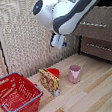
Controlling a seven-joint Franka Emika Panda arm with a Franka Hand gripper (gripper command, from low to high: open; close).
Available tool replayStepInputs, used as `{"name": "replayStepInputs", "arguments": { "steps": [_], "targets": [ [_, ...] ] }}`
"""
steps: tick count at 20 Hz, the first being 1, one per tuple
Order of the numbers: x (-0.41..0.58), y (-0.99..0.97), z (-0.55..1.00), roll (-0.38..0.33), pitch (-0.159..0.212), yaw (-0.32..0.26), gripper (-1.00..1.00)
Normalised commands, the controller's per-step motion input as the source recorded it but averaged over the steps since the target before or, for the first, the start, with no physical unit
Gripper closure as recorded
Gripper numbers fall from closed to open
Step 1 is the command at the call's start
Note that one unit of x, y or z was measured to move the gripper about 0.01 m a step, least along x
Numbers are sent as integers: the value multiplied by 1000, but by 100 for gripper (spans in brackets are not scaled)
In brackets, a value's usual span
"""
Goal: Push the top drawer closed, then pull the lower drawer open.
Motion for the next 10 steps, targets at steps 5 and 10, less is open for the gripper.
{"name": "replayStepInputs", "arguments": {
  "steps": [5,10],
  "targets": [
    [3,-13,202,-362,1,0,-100],
    [-45,-322,170,-308,-27,32,-100]
  ]
}}
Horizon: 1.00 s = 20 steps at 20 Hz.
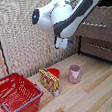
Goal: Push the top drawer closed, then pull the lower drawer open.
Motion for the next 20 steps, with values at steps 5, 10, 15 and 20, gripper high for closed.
{"name": "replayStepInputs", "arguments": {
  "steps": [5,10,15,20],
  "targets": [
    [0,-543,17,-123,-11,88,-100],
    [20,-453,0,-31,-26,78,-100],
    [0,-455,303,-82,-82,70,-100],
    [0,-317,449,-233,-41,12,-100]
  ]
}}
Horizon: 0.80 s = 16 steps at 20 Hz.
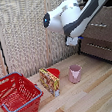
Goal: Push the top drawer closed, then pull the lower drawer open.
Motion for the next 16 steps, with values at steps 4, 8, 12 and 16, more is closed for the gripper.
{"name": "replayStepInputs", "arguments": {
  "steps": [4,8,12,16],
  "targets": [
    [0,-270,126,-335,-10,14,-100],
    [-22,-237,-116,-336,0,47,-100],
    [-43,-259,-84,-331,0,54,100],
    [-23,-338,32,-126,0,106,100]
  ]
}}
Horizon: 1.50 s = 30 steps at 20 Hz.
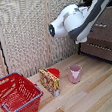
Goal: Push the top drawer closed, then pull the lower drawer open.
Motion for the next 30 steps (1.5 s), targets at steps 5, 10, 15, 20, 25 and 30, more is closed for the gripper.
{"name": "replayStepInputs", "arguments": {
  "steps": [5,10,15,20,25,30],
  "targets": [
    [-2,-229,107,-22,0,106,100],
    [0,-170,64,-23,0,93,100],
    [-3,-302,224,-43,0,72,100],
    [-8,-541,359,-67,6,45,100],
    [-7,-802,402,-6,7,45,100],
    [-91,-677,277,-21,12,48,100]
  ]
}}
